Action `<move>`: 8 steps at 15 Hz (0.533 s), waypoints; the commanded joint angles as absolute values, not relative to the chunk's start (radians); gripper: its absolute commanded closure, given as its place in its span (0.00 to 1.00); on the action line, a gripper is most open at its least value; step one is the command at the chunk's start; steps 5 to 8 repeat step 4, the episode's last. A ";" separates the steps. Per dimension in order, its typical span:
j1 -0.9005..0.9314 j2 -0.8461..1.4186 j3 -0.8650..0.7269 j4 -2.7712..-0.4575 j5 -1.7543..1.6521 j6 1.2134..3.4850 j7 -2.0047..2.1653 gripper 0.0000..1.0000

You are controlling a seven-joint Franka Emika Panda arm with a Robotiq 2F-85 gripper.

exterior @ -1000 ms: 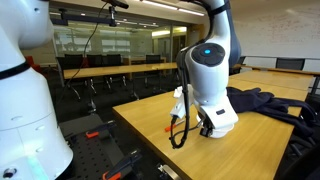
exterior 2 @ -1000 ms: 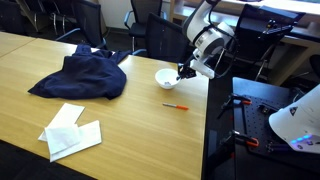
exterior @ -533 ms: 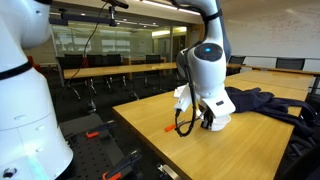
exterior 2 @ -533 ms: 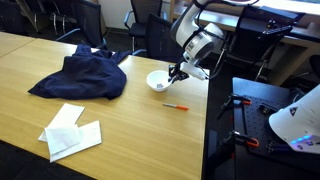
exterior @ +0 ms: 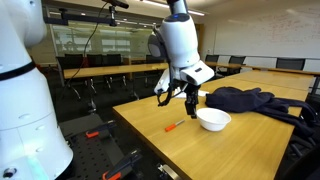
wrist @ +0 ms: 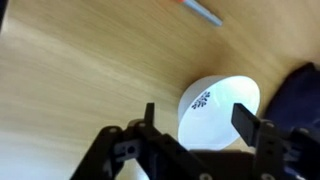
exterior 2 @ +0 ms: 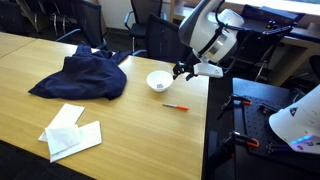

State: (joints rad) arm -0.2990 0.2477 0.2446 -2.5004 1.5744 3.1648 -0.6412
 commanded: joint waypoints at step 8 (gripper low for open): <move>-0.143 0.108 0.201 -2.789 1.072 3.092 -0.235 0.00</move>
